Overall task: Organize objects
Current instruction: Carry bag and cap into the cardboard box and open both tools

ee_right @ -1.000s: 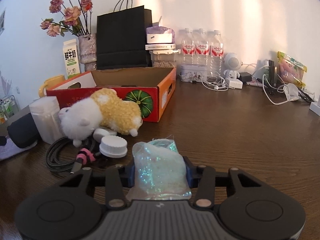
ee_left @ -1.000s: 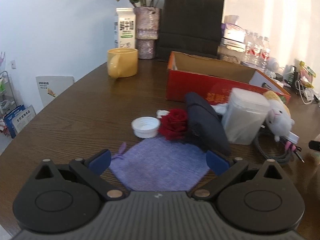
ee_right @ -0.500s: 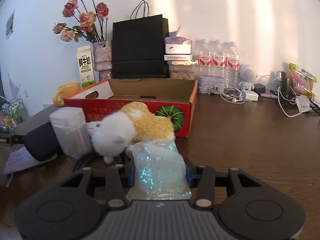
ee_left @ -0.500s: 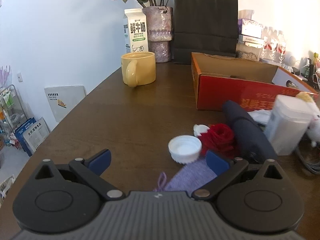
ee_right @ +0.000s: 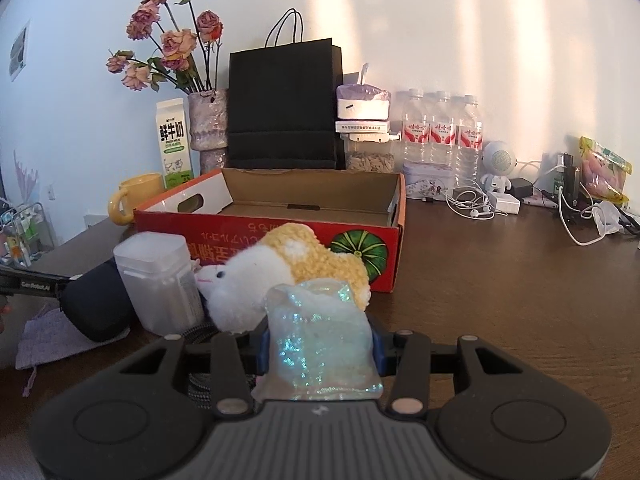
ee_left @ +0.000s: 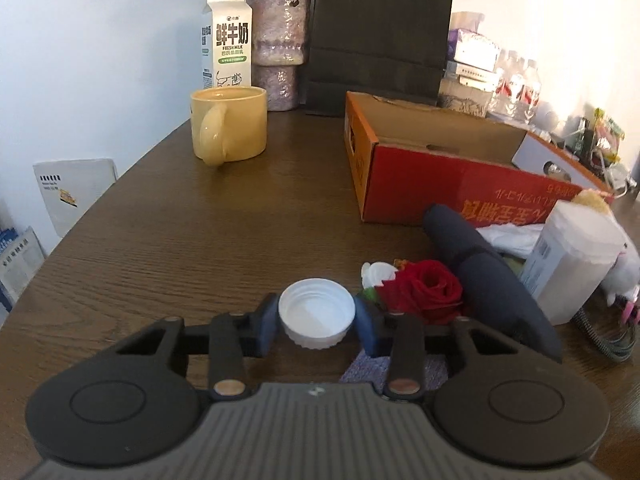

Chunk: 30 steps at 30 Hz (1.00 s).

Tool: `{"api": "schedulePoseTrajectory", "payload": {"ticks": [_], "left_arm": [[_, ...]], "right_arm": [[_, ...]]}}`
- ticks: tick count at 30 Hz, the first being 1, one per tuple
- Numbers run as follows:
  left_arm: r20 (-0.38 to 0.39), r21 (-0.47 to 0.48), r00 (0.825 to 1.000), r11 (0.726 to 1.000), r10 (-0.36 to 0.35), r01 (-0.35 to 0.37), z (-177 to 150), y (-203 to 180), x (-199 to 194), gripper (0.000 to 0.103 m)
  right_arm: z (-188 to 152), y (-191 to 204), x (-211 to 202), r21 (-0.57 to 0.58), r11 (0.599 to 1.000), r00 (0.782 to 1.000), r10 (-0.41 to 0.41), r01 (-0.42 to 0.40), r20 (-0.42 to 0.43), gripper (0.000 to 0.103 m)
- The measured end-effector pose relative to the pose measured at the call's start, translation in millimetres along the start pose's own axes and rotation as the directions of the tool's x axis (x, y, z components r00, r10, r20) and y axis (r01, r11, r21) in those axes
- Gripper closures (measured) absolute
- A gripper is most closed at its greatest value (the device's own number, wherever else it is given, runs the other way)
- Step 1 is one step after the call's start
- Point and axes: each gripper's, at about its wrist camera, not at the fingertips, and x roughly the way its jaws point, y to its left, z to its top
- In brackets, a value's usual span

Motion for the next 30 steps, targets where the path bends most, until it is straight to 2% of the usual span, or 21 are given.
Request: {"api": "schedulePoseTrajectory", "payload": {"ticks": [4, 8, 16, 23, 27, 30], "left_arm": [[0.022, 0.009, 1.000, 1.000, 0.021, -0.022, 5.5, -0.9, -4.7, 0.062], [0.098, 0.004, 0.995, 1.000, 0.003, -0.003, 22.5, -5.8, -19.5, 0.062], [0.240, 0.050, 0.968, 0.997, -0.074, 0.063, 70.8, -46.4, -33.6, 0.062], [0.279, 0.061, 0.949, 0.989, -0.145, 0.133, 109.8, -89.1, -11.8, 0.062], [0.284, 0.061, 0.948, 0.989, -0.145, 0.134, 127.9, -107.2, 10.0, 0.062], [0.266, 0.053, 0.954, 0.991, -0.135, 0.126, 135.5, -115.3, 29.5, 0.062]], "right_arm": [[5.9, 3.5, 4.1, -0.002, 1.000, 1.000, -0.006, 0.006, 0.002, 0.060], [14.3, 4.3, 7.2, -0.005, 1.000, 1.000, -0.009, 0.009, 0.016, 0.060], [52.2, 12.1, 21.2, -0.029, 1.000, 0.996, 0.005, -0.002, 0.087, 0.060], [96.0, 28.4, 53.7, -0.060, 0.998, 0.988, 0.039, -0.030, 0.147, 0.060], [118.7, 36.2, 82.2, -0.071, 0.997, 0.987, 0.047, -0.037, 0.152, 0.060], [131.8, 38.8, 106.9, -0.076, 0.996, 0.990, 0.046, -0.036, 0.134, 0.060]]}}
